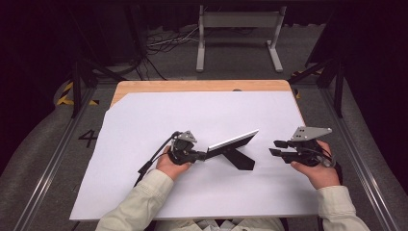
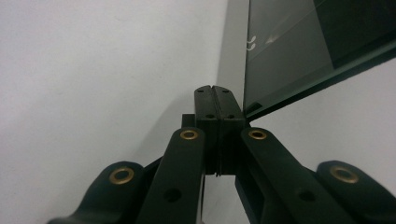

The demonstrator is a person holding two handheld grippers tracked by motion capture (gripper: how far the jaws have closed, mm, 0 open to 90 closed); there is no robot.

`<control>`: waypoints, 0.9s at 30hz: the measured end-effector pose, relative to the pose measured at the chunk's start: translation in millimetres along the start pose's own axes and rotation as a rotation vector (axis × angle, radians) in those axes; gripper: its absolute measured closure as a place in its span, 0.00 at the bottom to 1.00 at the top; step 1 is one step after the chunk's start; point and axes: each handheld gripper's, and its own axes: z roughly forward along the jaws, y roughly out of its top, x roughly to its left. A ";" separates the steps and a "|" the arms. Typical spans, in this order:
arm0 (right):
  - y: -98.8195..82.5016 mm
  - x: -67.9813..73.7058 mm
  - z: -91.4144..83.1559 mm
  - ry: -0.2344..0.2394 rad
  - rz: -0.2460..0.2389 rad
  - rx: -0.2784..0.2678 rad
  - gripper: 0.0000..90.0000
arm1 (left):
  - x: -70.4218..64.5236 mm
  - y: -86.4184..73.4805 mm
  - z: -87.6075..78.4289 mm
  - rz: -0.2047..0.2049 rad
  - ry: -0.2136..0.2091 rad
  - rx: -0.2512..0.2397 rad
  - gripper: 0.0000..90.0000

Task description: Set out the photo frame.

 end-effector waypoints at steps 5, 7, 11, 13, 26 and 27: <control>0.1 -1.9 -4.6 -0.006 0.007 -0.012 0.69 | -0.1 0.0 -0.2 0.007 -0.012 0.014 1.00; 0.3 -1.9 -5.4 -0.008 0.008 -0.013 0.69 | -1.0 0.3 0.2 0.014 -0.023 0.020 1.00; 0.8 -1.3 -5.9 -0.004 0.008 -0.013 0.69 | -3.2 0.9 1.0 0.026 -0.043 0.030 1.00; 1.3 -1.2 -6.6 0.003 0.010 -0.014 0.70 | -4.1 1.3 1.4 0.035 -0.052 0.037 1.00; 3.6 -1.4 -11.6 0.027 0.028 -0.004 0.70 | -28.2 10.1 8.3 0.174 -0.082 0.135 1.00; 3.9 -1.3 -11.8 0.029 0.028 -0.003 0.70 | -29.9 10.6 8.9 0.185 -0.087 0.140 1.00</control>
